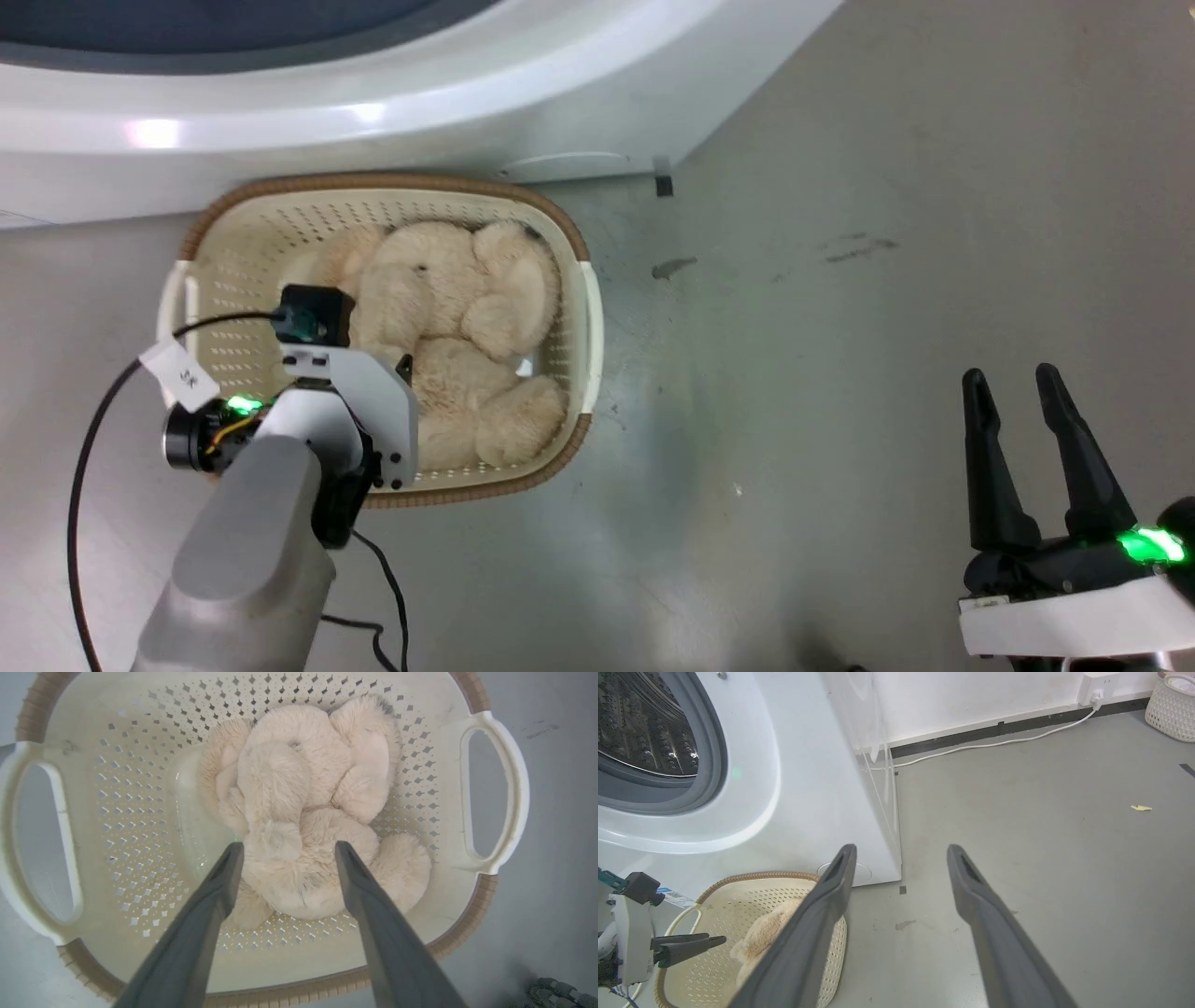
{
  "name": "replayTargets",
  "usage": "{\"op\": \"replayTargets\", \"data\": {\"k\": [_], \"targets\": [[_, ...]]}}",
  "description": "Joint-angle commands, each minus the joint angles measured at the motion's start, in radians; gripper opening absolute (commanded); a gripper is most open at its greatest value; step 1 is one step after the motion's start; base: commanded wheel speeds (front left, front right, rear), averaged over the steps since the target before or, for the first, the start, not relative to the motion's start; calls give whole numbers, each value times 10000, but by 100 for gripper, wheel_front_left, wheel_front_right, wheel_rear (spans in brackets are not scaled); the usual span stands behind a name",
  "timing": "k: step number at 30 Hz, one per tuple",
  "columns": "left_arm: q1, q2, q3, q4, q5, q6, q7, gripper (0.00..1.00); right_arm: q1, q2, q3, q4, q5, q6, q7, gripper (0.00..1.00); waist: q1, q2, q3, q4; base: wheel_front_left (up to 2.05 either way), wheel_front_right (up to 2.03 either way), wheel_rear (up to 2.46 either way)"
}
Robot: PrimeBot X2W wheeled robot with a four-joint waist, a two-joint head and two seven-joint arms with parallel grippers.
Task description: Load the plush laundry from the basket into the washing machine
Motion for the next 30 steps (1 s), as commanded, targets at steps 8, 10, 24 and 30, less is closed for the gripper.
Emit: {"op": "replayTargets", "data": {"k": [8, 10, 24, 30], "targets": [[-984, 419, -319, 625, -404, -11, 618, 100, 433, -3, -9, -431, 395, -5, -234, 100, -1, -1, 726, -285, 5, 5, 5], [-1195, 521, -390, 711, -483, -16, 728, 100, 538, -3, -7, -569, 433, -5, -276, 100, -1, -1, 904, -293, 9, 9, 9], [-2479, 1235, -888, 1275, -1065, -112, 1229, 100, 1157, -4, 193, -1341, 812, -6, -568, 100, -1, -1, 2165, -490, 5, 5, 5], [-3016, 1262, -1156, 1419, -1380, -205, 1438, 100, 1289, -4, 302, -1471, 992, -7, -693, 100, -1, -1, 2741, -625, 3, 3, 3]]}}
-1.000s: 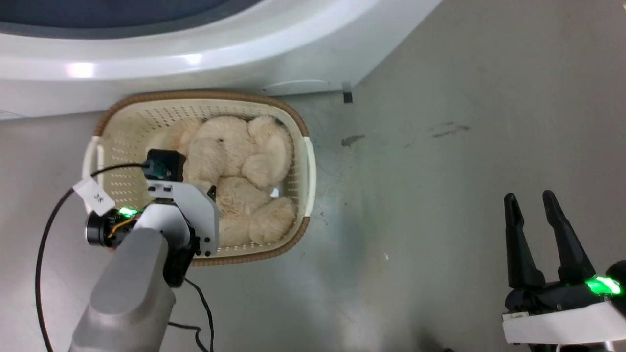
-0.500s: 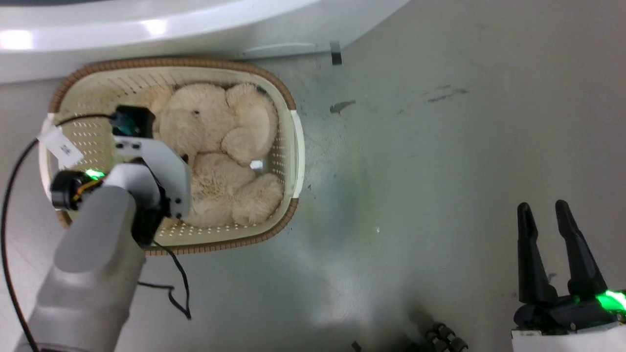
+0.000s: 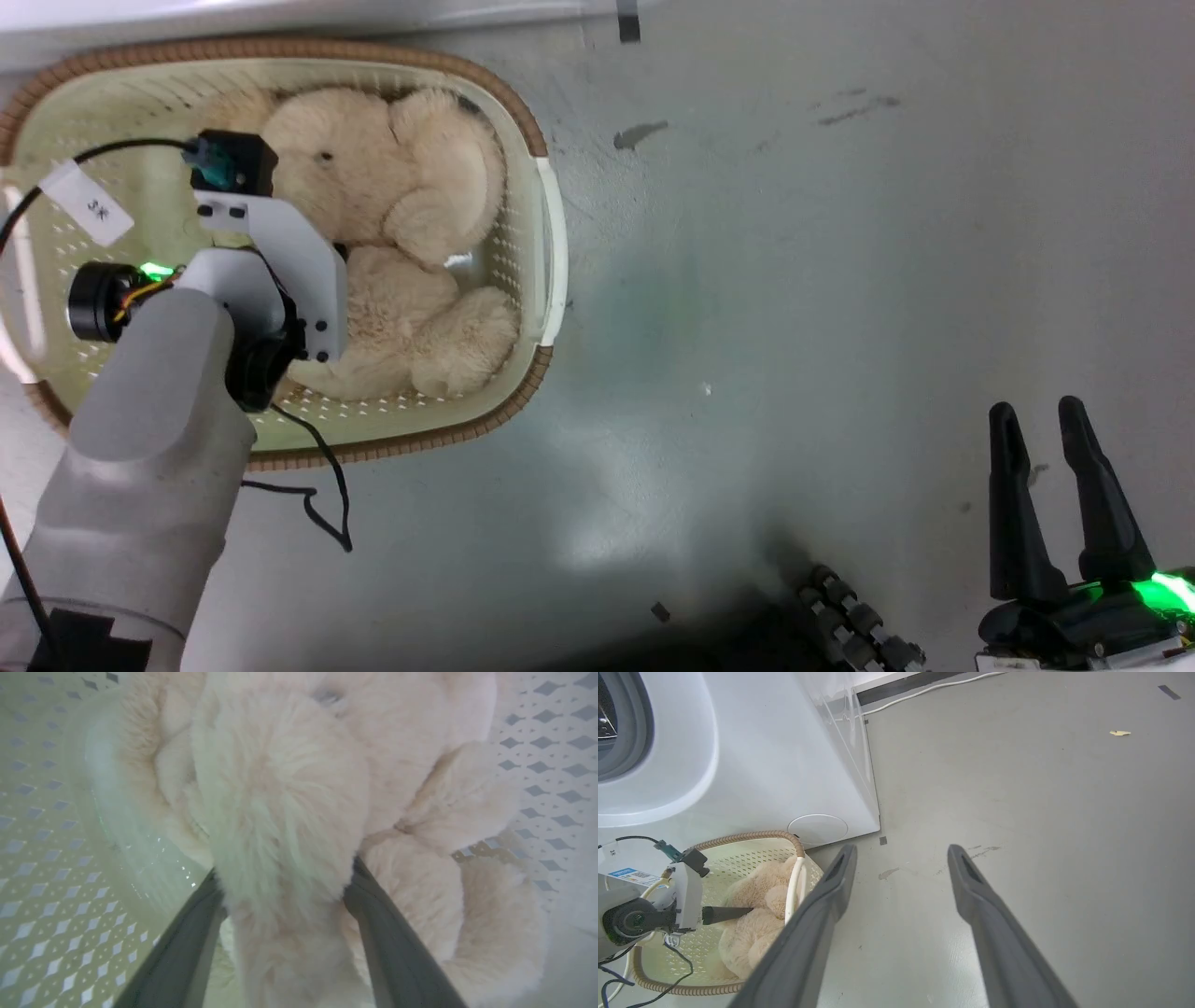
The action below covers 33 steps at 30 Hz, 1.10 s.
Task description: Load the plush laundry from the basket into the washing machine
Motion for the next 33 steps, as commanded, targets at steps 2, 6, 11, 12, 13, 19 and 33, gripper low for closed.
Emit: {"op": "replayTargets", "data": {"k": [2, 6, 11, 12, 13, 19, 33], "targets": [[-313, 126, -148, 209, -163, -35, 132, 100, 151, -4, 38, -158, 151, -7, -120, 100, -1, -1, 243, -99, 6, 6, 6], [-536, 303, -322, 451, -343, -38, 320, 100, 262, -4, 53, -344, 254, -7, -203, 100, -1, -1, 555, -174, 4, 4, 4], [-809, 640, -697, 397, -323, -87, 298, 0, 30, -4, 278, -286, 418, -7, -297, 100, -1, -1, 959, -299, 0, 0, 0], [-788, 660, -721, 334, -303, -72, 279, 0, -85, -4, 358, -220, 420, -7, -297, 100, -1, -1, 959, -303, 0, 0, 0], [-763, 687, -722, 268, -293, -49, 214, 0, -222, -4, 448, -141, 434, -7, -297, 100, -1, -1, 953, -324, 0, 0, 0], [-407, 650, -792, -84, -313, 36, -107, 0, -1035, -4, 695, 473, 361, -7, -297, 100, -1, -1, 507, -313, 0, 0, 0], [654, -495, -1061, -288, -851, -387, -1293, 0, -2100, -4, 22, 2041, -9, -7, -297, 100, -1, -1, -1827, 836, 0, 0, 0]]}}
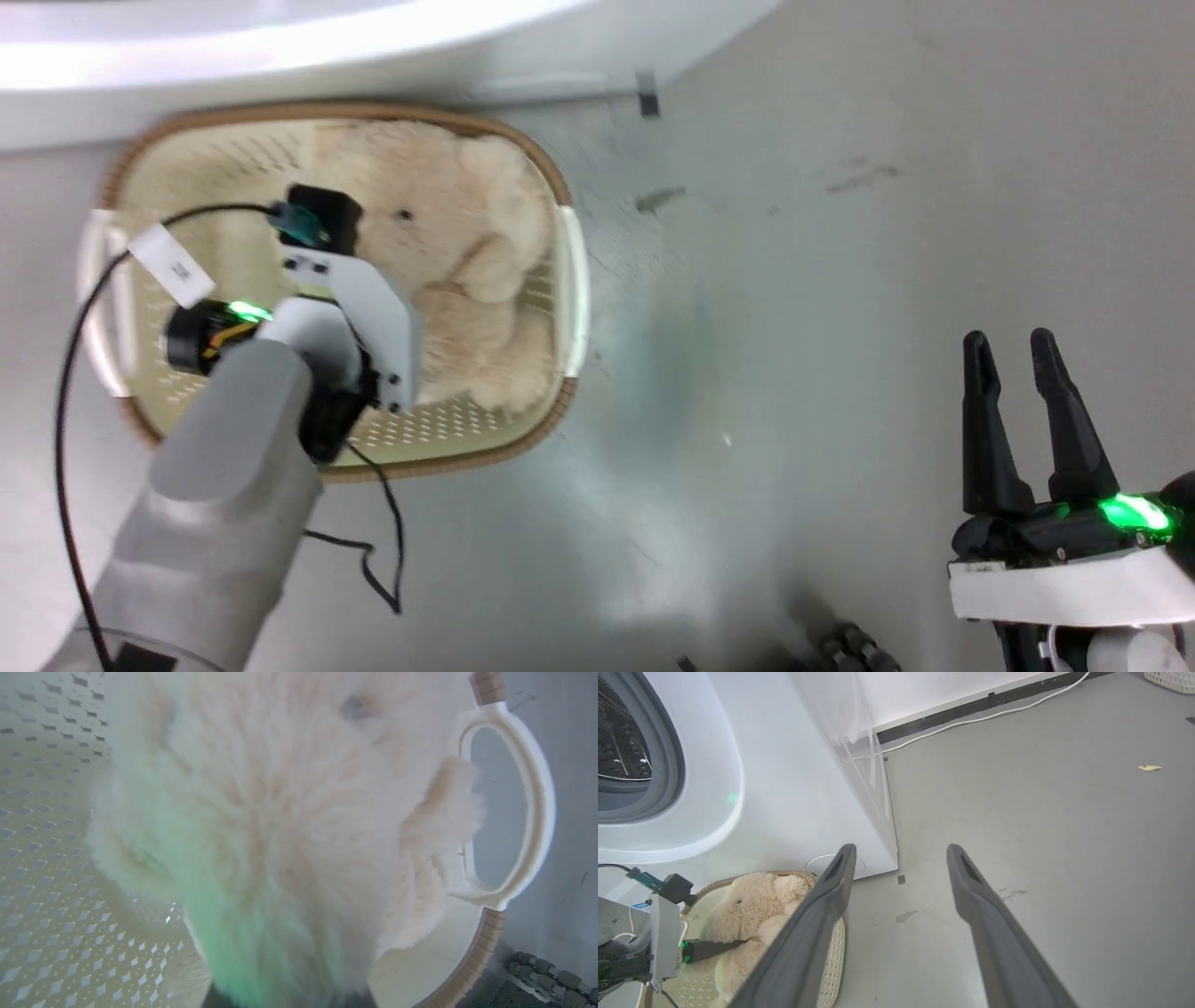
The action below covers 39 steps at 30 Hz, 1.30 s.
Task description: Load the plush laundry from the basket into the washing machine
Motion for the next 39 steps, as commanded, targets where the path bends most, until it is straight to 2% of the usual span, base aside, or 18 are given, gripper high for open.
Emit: {"op": "replayTargets", "data": {"k": [1, 5, 14, 23, 30, 39], "targets": [[126, -95, -21, -72, -83, -91, -193, 0, -207, -2, -78, 137, -96, -7, -42, 100, 0, -1, -748, 584, 0, 0, 0], [499, -412, -154, -166, -129, -321, -1007, 0, -256, -2, -369, 622, -283, -7, -42, 100, 0, -1, -1613, 1081, 0, 0, 0], [1617, -1193, -14, -446, -543, -537, -3323, 0, 143, -2, -914, 1461, -802, -7, -42, 100, 0, -1, -3814, 2203, 0, 0, 0], [2485, -1678, 238, -1058, -725, -432, -5353, 0, 785, -2, -1154, 1885, -1020, -7, -42, 100, 0, -1, -5626, 2947, 0, 0, 0], [2803, -1740, 601, -2083, -393, -132, -6026, 0, 1168, -2, -1187, 1979, -1054, -7, -42, 100, 0, -1, -6190, 3066, 0, 0, 0], [2333, -1628, 1486, -2724, 214, -24, -6083, 0, 1047, -2, -1010, 1800, -1190, -7, -42, 100, 0, -1, -5708, 2571, 0, 0, 0]]}}
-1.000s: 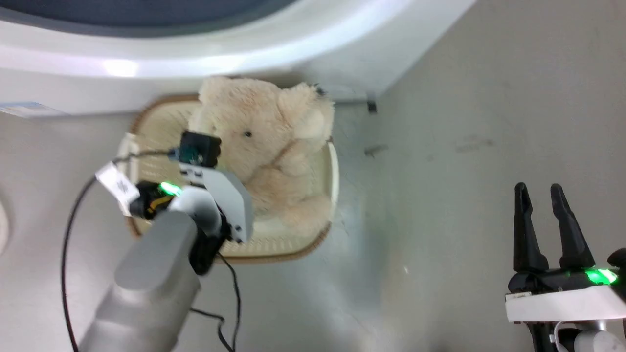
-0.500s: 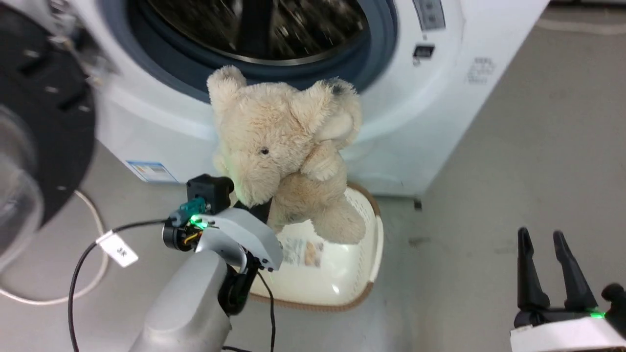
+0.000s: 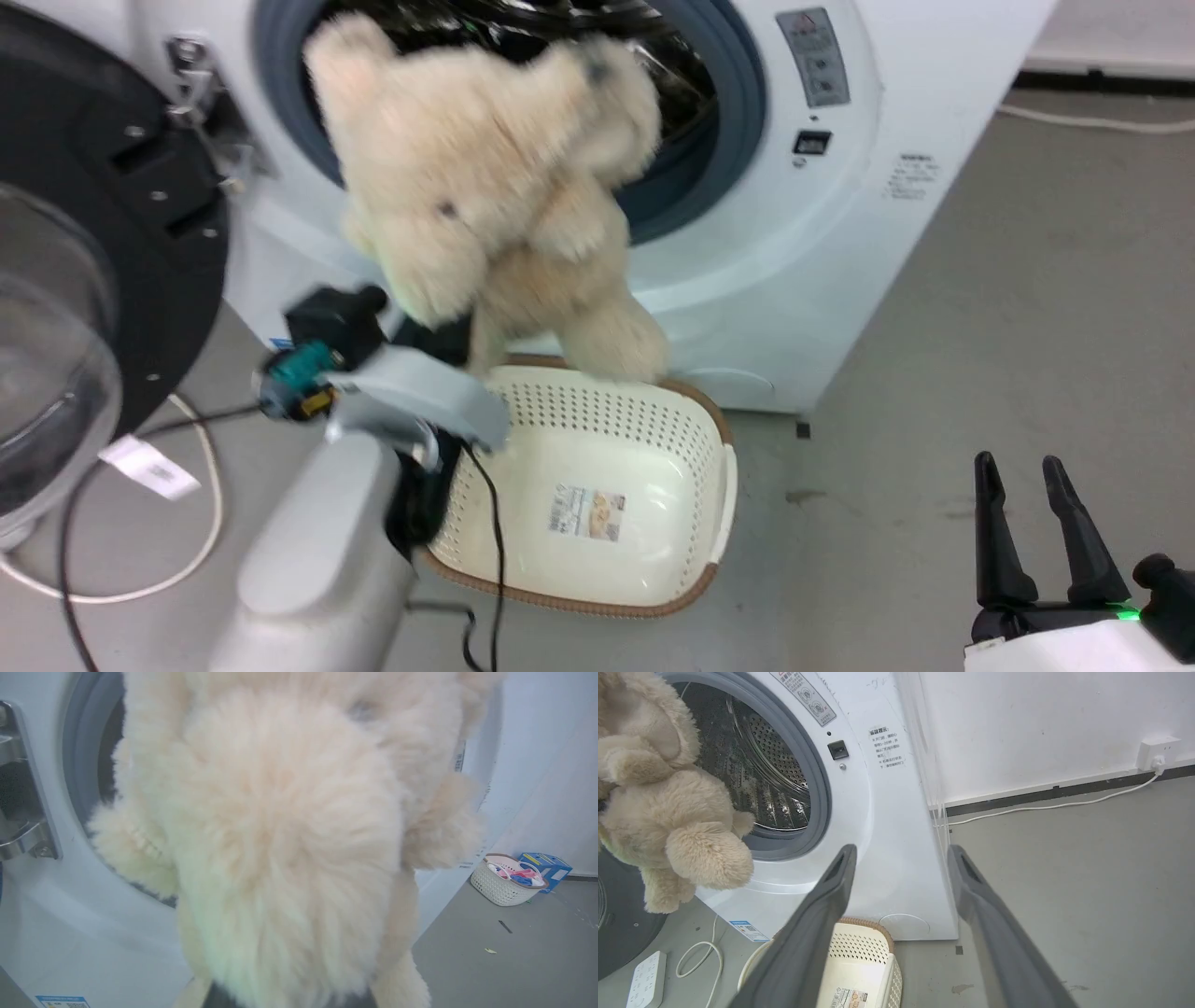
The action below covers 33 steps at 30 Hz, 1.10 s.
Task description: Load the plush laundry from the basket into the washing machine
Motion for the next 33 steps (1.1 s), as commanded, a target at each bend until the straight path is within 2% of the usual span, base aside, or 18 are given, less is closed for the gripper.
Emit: {"op": "replayTargets", "data": {"k": [1, 19, 33], "targets": [[-291, 56, 114, -131, 83, 18, -97, 0, -75, -4, 21, -63, -48, -7, -42, 100, 0, 0, 249, -228, 0, 0, 0], [-2783, 567, 2094, 325, 1345, -746, -100, 0, -884, -4, 327, -874, -40, -7, -42, 100, 0, 0, 2847, -1634, 0, 0, 0], [-5069, 1778, 2884, 351, 1958, -992, -100, 0, -981, -4, 319, -1583, 231, -7, -42, 100, 0, 0, 4585, -2218, 0, 0, 0]]}}
